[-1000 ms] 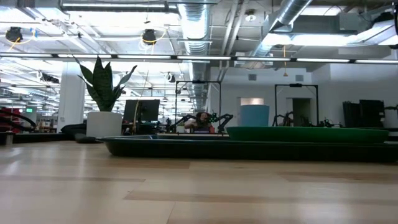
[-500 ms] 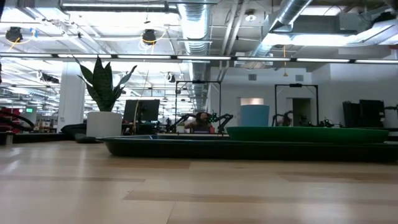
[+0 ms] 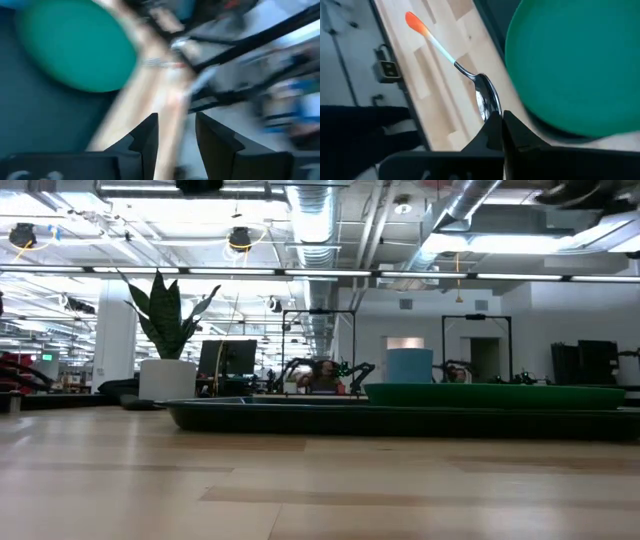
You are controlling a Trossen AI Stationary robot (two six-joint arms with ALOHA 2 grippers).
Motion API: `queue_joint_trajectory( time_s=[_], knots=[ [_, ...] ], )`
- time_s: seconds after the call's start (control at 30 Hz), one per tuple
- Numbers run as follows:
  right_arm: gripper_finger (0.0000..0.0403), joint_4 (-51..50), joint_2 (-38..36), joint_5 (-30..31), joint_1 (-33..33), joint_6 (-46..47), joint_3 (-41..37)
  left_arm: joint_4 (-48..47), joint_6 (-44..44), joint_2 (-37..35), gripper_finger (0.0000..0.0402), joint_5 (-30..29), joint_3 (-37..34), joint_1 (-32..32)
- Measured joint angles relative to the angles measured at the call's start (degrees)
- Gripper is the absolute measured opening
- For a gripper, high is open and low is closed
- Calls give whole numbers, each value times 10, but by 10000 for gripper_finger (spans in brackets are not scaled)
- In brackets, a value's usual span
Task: Pick and place plate/cup/fork/spoon on tray
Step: Put the orange spoon on the dark green serving tray to the left of the green plate
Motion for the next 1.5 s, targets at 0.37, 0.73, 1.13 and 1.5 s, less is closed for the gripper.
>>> queue_joint_trajectory(
  time_s=[0.37, 0.73, 1.13, 1.5],
  knots=[
    [3, 80, 157, -95, -140, -236, 84, 334, -155, 13, 100, 74, -236, 67],
    [3, 103, 312, -150, -192, -371, 256, 362, -92, 53, 100, 127, -213, 66],
    [3, 83, 395, -164, -202, -428, 381, 348, -66, 56, 95, 149, -213, 66],
    [3, 83, 401, -164, -222, -437, 392, 317, -49, 58, 44, 159, -212, 68]
  ],
)
